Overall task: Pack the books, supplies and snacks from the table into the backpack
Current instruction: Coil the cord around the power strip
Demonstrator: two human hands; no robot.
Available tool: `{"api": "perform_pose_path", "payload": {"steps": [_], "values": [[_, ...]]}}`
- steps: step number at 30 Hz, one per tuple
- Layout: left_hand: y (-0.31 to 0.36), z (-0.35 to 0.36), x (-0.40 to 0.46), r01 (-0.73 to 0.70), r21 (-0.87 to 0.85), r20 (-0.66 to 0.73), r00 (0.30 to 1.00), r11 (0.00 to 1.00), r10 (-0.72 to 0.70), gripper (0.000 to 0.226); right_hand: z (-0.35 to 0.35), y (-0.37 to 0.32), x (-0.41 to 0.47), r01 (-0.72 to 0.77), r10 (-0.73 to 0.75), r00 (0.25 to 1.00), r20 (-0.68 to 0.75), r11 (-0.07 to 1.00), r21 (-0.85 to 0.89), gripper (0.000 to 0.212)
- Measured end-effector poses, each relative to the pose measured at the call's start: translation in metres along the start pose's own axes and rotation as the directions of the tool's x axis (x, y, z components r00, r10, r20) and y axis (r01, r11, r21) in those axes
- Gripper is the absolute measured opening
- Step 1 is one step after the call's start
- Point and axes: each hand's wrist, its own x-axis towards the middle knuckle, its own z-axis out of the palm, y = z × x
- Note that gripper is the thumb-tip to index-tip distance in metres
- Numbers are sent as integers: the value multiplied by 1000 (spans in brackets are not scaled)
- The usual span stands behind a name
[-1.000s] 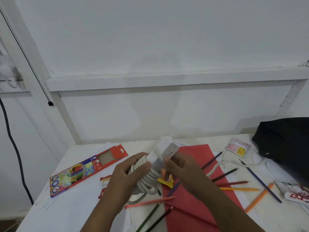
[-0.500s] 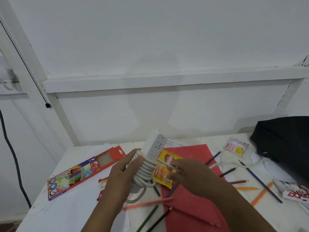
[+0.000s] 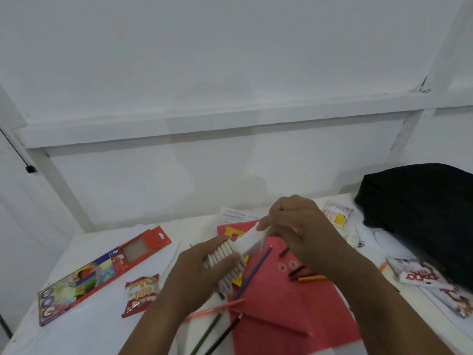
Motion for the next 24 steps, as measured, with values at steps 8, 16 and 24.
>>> {"api": "perform_pose_path", "payload": {"steps": [8, 16, 24], "values": [[18, 30, -1, -149, -224, 74, 983, 963, 170, 40, -5, 4, -4, -442, 369, 897, 244, 710, 548, 24], [40, 49, 13, -133, -391, -68, 991, 911, 115, 30, 18, 32, -41, -512, 416, 853, 316, 546, 663, 58], [51, 86, 21, -97, -301, -3, 995, 949, 101, 52, 3, 58, -48, -564, 541, 788, 294, 444, 696, 58]]}}
